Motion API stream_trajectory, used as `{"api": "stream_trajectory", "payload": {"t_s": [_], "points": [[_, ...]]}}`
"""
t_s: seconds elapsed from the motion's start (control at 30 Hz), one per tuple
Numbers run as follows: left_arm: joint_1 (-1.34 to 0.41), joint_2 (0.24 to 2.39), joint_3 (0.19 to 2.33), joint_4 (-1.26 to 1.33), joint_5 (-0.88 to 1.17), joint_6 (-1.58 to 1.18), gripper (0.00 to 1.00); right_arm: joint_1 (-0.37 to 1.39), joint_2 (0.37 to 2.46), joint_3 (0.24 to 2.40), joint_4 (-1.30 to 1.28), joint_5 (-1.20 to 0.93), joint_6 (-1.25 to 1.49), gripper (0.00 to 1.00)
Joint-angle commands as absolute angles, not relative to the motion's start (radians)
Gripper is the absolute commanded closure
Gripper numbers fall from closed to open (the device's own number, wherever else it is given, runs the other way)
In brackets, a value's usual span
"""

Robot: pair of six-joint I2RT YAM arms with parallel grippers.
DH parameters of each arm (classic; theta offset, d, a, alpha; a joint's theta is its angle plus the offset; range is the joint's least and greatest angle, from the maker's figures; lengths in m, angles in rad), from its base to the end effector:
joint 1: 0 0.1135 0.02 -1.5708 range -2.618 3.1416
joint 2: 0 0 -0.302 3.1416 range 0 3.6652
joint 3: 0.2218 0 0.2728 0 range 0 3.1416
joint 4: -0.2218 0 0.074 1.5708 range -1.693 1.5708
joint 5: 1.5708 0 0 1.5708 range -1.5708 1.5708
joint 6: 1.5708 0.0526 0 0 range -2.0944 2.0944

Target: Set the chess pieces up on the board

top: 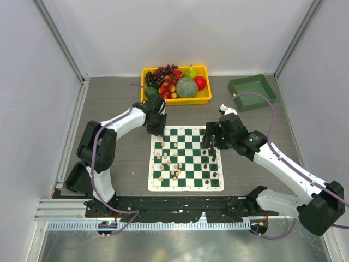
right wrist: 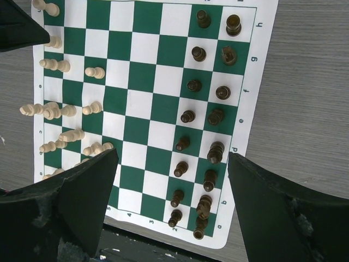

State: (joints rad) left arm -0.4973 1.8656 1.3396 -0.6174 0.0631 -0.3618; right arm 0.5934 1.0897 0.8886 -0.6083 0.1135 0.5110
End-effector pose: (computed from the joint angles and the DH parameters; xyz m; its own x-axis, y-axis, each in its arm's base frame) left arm 0.3679 -0.2035 0.2056 -0.9247 0.1000 -0.3674 0.1837 0.9623 -0.2004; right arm 0.2024 0.1293 0.2955 -0.7635 0.0711 -0.6419 -0.1346 0.9546 0.2659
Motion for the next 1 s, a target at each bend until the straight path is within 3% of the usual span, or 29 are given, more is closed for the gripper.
{"api": "stream_trajectory", "payload": {"t_s": [0.0, 0.17, 0.97], "points": [[-0.495, 1.874, 1.348, -0.598, 0.057, -0.342, 0.62, 0.589, 1.092, 0.927, -0.583, 0.112, 0.522, 0.12], [-0.495, 1.881, 1.351, -0.598, 0.054, -0.339, 0.63, 0.592, 1.094, 0.928, -0.583, 0.107, 0.523, 0.12], [-0.495, 1.890, 1.385, -0.632, 0.046, -0.307, 0.83, 0.591, 1.103, 0.922, -0.577, 0.110, 0.522, 0.12]]}}
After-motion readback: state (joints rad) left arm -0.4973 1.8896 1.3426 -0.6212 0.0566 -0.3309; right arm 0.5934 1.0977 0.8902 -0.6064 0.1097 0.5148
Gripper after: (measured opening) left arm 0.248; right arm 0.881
